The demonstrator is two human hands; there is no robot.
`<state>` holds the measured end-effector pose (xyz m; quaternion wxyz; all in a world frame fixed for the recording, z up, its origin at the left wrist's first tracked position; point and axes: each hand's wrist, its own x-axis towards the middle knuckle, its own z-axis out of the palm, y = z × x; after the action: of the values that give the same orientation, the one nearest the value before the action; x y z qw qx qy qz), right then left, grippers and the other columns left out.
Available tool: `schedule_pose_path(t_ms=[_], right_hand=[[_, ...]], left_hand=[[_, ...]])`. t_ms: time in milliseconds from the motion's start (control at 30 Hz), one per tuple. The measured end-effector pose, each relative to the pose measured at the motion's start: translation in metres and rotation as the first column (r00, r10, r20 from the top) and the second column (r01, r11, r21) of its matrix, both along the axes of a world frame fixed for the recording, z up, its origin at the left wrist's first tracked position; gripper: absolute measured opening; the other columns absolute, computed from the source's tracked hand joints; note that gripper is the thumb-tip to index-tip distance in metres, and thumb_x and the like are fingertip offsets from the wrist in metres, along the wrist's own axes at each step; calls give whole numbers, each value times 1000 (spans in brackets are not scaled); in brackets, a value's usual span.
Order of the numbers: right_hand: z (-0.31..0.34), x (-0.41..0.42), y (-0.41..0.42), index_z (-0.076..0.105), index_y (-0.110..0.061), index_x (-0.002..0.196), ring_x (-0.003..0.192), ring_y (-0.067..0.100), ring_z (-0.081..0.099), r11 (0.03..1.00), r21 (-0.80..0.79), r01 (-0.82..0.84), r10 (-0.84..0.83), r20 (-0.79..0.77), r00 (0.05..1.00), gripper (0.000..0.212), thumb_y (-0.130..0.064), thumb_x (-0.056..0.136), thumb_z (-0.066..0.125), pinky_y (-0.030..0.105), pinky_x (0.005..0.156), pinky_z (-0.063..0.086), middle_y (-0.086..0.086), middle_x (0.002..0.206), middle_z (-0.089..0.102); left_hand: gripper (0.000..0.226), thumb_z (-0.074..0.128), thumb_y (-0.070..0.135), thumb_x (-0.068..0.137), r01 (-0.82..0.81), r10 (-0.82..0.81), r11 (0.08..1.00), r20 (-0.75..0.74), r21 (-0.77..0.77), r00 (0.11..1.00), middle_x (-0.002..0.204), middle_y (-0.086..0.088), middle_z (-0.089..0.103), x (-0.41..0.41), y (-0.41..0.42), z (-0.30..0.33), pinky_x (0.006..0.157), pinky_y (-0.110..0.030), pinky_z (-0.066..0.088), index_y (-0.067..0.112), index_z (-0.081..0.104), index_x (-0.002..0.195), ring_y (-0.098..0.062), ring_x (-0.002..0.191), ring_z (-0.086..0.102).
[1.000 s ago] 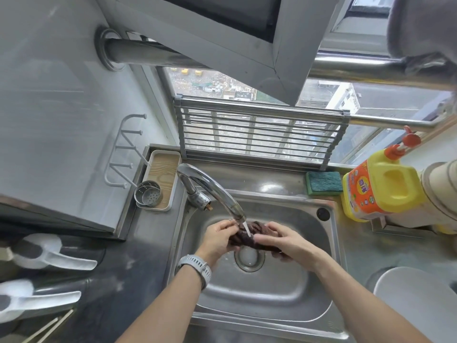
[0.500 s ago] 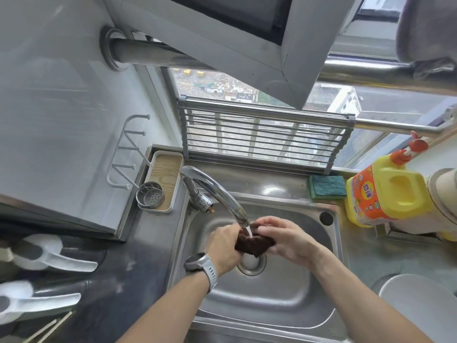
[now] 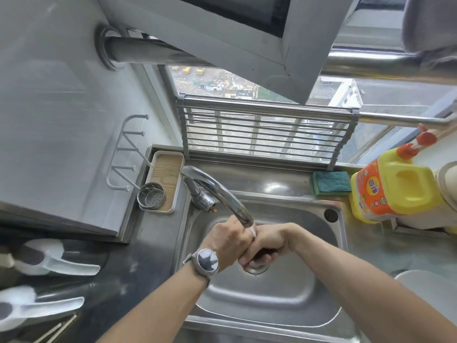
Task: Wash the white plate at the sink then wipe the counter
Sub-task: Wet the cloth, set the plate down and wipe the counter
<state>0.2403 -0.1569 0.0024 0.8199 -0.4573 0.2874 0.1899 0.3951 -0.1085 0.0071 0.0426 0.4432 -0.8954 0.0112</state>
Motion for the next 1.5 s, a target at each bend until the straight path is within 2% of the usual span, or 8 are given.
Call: schedule_pose_path(t_ms=[100,233,433,800,933,1033,1233,1500], right_hand=[[5,3,3,59,-22,53,36,9,46,900,-432,-62,-40,-224,974,25,-30,60,81,19,37,35,-5,47,55],[-5,5,10,67,-16,84,79,30,67,415,-828,-377,-36,-429,902,27,-39,69,72,36,70,58,7,85,73],[-26,-8,29,66,-18,85,80,38,69,19,-879,-477,-27,-477,878,18,-29,73,59,33,61,44,10,83,72],[-40,-29,65,62,-22,55,39,19,62,-241,-886,-397,-132,-376,917,22,-35,53,80,21,37,40,-4,50,63],[-44,-35,66,62,-21,56,41,22,63,-219,-918,-331,-175,-297,939,24,-28,51,84,23,40,41,-2,52,64],[-43,-53,66,61,-17,86,82,32,68,53,-945,-324,-255,-326,910,16,-23,74,68,35,63,47,5,90,68],[-22,-146,89,65,-26,108,97,15,62,651,-683,332,-591,-182,785,49,-35,64,86,22,81,52,4,110,58],[-6,-230,117,75,-7,109,93,26,71,141,-428,893,-990,-69,124,24,2,94,59,33,80,58,18,106,76]], left_hand=[[15,78,20,70,-124,104,957,90,262,991,76,-8,72,-6,0,5,49,-32,52,13,72,82,-29,65,72],[21,65,31,84,-342,311,837,143,426,940,103,-9,75,-17,5,-3,72,-37,55,18,71,99,-34,94,73],[25,48,41,69,-485,544,543,153,686,825,92,-12,75,-31,20,-17,63,-31,46,19,58,77,-37,82,70],[7,62,19,60,-322,712,76,175,944,680,52,-3,55,-50,36,-33,41,-21,39,12,62,62,-21,43,50],[13,62,23,69,-338,721,194,100,921,686,59,-3,63,-55,45,-38,49,-25,43,13,62,61,-24,57,58],[12,67,32,66,-277,728,250,9,928,686,66,2,72,-62,49,-40,58,-29,55,21,67,70,-18,65,67],[28,79,26,87,69,978,2,-16,998,206,102,-10,65,-91,46,-35,75,-38,61,13,58,100,-21,86,67],[47,77,-18,74,196,983,175,-182,965,17,107,-21,73,-162,51,-18,74,-28,59,4,64,113,-27,93,73]])
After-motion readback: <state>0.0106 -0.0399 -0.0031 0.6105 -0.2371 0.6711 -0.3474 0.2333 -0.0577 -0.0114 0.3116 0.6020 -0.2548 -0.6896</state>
